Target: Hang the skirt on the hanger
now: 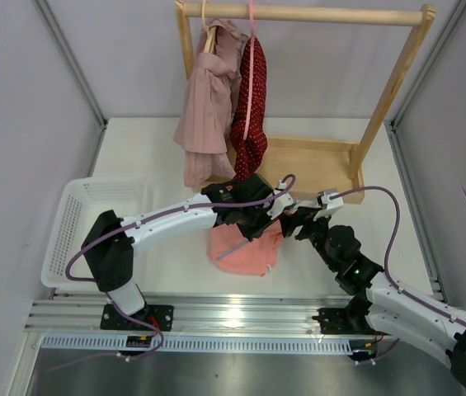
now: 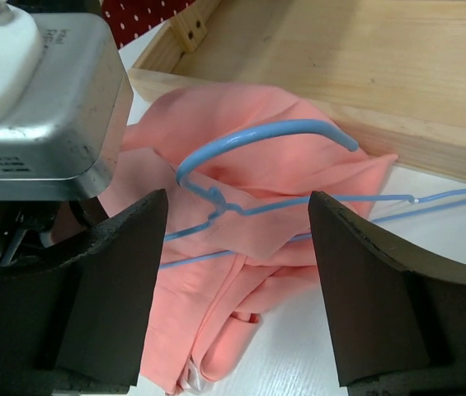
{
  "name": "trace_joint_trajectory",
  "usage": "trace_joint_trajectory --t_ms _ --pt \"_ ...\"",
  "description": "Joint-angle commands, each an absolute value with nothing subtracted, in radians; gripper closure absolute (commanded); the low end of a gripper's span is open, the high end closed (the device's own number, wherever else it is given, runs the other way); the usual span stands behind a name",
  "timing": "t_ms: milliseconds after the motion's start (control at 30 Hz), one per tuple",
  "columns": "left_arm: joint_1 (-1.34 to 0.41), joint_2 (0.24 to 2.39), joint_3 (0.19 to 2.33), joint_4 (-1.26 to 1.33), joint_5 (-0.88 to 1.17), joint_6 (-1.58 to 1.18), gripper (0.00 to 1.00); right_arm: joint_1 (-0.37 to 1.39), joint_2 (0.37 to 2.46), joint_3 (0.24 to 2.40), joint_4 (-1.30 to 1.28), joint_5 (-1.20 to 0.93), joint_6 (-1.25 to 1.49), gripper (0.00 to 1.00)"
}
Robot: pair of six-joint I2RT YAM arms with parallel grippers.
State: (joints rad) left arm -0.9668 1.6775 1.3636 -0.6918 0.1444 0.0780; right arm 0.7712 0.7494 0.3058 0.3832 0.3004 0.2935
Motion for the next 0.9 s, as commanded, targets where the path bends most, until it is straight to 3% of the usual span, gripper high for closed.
trace_joint_trajectory --t_ms 0,367,467,667,700,867 --pt "-0.956 1.683 1.397 -0.723 0.164 0.071 1.0 0.779 0.796 0.344 0.478 0.353 0.264 0.26" --pt "-0.956 1.687 1.404 -0.729 0.172 0.071 1.0 0.781 0.968 0.341 0.635 0.371 0.25 0.41" --pt "-0.956 1.686 1.404 -0.73 0.17 0.071 1.0 0.781 0.971 0.341 0.652 0.39 0.244 0.5" --pt "-0.956 1.675 1.408 -0.716 0.161 0.06 0.99 0.782 0.96 0.348 0.617 0.402 0.236 0.78" --pt "-0.956 1.672 1.408 -0.712 0.157 0.058 0.98 0.782 0.954 0.348 0.611 0.402 0.236 0.86" --pt "-0.945 1.634 1.402 -0.674 0.129 0.014 0.81 0.782 0.92 0.334 0.574 0.405 0.241 0.99"
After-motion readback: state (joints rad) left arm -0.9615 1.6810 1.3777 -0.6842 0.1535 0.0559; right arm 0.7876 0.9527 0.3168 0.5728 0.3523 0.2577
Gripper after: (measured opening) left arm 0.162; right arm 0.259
